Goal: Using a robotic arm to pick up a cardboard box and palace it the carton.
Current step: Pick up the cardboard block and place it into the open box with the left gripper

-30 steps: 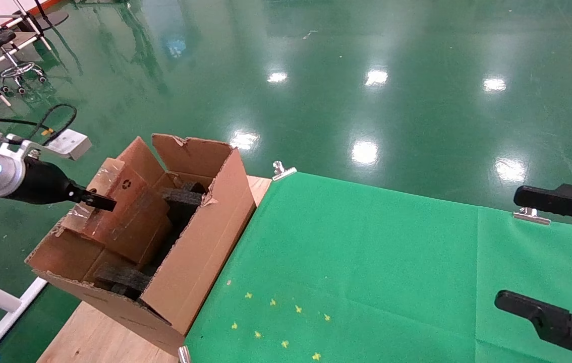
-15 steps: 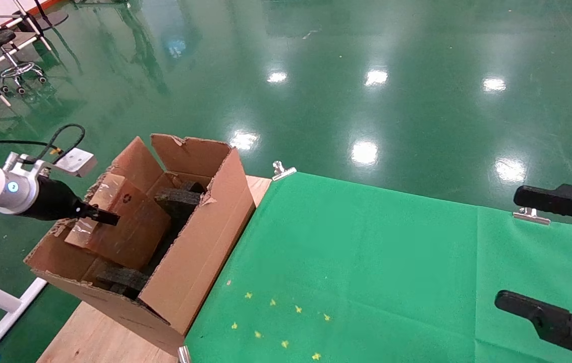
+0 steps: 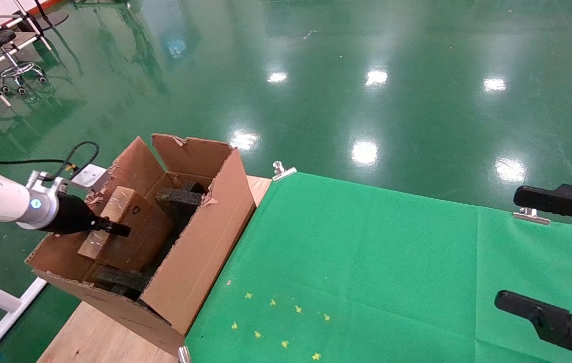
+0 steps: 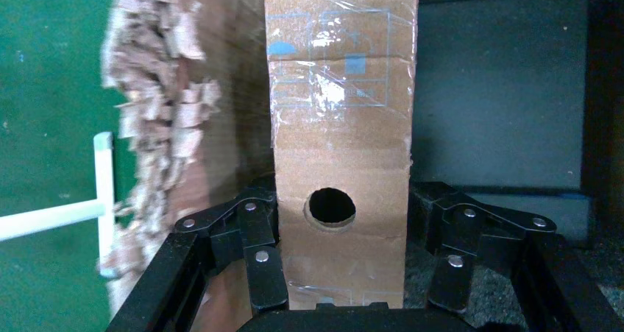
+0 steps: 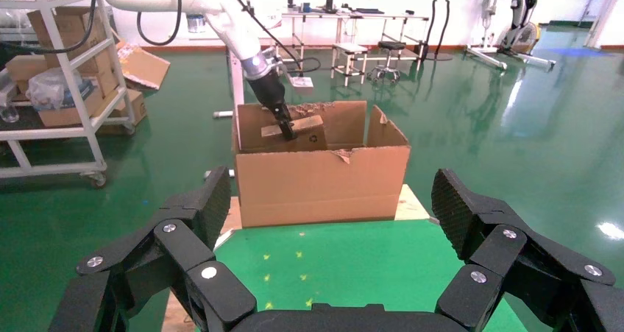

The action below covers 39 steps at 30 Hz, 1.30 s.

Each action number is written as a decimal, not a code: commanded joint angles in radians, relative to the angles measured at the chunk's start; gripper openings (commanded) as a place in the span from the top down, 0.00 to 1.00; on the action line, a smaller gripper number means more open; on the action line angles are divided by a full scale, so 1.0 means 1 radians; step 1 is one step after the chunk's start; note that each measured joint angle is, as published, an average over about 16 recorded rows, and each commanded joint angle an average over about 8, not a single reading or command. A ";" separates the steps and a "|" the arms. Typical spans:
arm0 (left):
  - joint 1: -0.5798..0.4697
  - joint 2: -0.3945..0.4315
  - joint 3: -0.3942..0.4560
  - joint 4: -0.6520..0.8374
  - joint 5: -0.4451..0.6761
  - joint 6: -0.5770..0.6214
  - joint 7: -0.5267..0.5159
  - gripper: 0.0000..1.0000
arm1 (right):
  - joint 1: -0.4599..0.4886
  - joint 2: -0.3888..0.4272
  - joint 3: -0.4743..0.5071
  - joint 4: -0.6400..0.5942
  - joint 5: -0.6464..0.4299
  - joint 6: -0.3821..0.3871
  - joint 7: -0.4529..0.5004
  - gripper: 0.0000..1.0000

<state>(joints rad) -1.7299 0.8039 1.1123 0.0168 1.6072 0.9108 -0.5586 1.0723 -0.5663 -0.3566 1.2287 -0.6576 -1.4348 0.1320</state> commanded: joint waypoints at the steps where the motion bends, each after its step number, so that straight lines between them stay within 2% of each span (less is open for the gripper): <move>1: 0.014 0.004 -0.003 -0.001 -0.005 -0.009 -0.005 1.00 | 0.000 0.000 0.000 0.000 0.000 0.000 0.000 0.00; 7: 0.047 0.012 -0.011 -0.003 -0.016 -0.036 -0.017 0.99 | 0.000 0.000 0.000 0.000 0.000 0.000 0.000 0.00; 8: 0.051 0.012 -0.012 -0.004 -0.017 -0.040 -0.018 0.94 | 0.000 0.000 0.000 0.000 0.000 0.000 0.000 0.00; 15: 0.068 0.015 -0.015 -0.005 -0.022 -0.057 -0.028 0.07 | 0.000 0.000 0.000 0.000 0.000 0.000 0.000 0.00; 16: 0.069 0.016 -0.016 -0.005 -0.023 -0.058 -0.028 0.00 | 0.000 0.000 0.000 0.000 0.000 0.000 0.000 0.00; 39: 0.043 0.000 -0.019 -0.013 -0.027 -0.039 -0.018 0.00 | 0.000 0.000 0.000 0.000 0.000 0.000 0.000 0.00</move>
<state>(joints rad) -1.6898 0.8051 1.0916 0.0015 1.5783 0.8743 -0.5768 1.0721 -0.5662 -0.3565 1.2285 -0.6574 -1.4346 0.1320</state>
